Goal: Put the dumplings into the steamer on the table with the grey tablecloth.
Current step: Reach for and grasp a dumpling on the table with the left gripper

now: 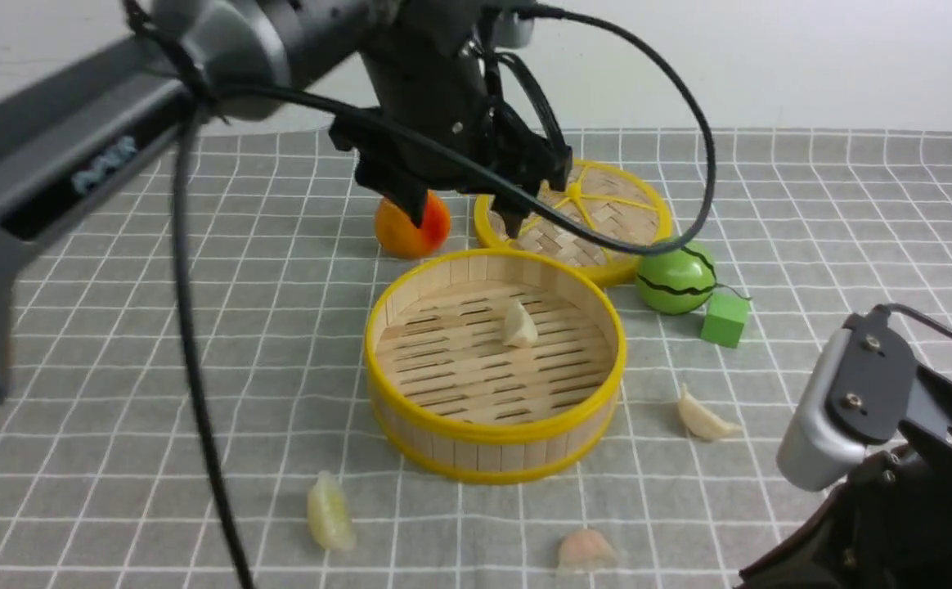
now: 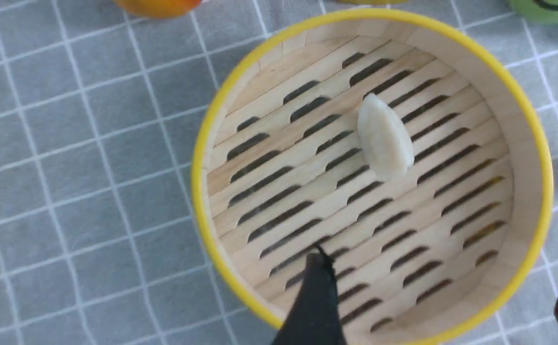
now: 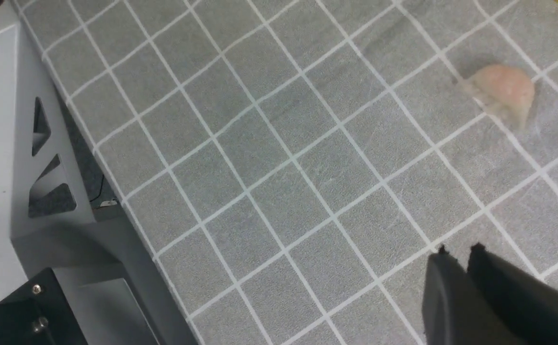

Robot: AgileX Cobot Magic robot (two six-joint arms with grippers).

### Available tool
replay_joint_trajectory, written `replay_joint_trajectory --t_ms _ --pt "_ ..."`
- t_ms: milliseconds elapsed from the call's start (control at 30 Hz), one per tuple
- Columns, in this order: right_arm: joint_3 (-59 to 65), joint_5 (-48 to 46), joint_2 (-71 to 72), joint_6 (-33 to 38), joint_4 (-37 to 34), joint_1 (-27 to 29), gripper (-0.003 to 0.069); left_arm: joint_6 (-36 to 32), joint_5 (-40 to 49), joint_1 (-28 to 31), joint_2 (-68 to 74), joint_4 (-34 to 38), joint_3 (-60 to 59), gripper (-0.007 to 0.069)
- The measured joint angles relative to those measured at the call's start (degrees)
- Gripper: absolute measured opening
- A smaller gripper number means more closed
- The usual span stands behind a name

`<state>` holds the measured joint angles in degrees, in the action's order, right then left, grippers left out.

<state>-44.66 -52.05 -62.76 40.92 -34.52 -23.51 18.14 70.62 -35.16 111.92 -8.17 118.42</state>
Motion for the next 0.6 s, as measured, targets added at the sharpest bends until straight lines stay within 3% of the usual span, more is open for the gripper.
replay_joint_trajectory --t_ms 233,433,600 --pt "0.0 0.3 0.0 0.0 0.0 0.0 0.0069 2.0 -0.3 0.0 -15.3 -0.5 -29.4 0.0518" --pt "0.0 0.3 0.0 0.0 -1.2 0.0 0.0076 11.1 -13.1 0.0 -21.0 -0.5 -49.6 0.0517" --pt "0.0 0.3 0.0 0.0 -2.1 0.0 0.0080 17.1 -22.3 0.6 -19.9 -0.2 -55.2 0.0517"
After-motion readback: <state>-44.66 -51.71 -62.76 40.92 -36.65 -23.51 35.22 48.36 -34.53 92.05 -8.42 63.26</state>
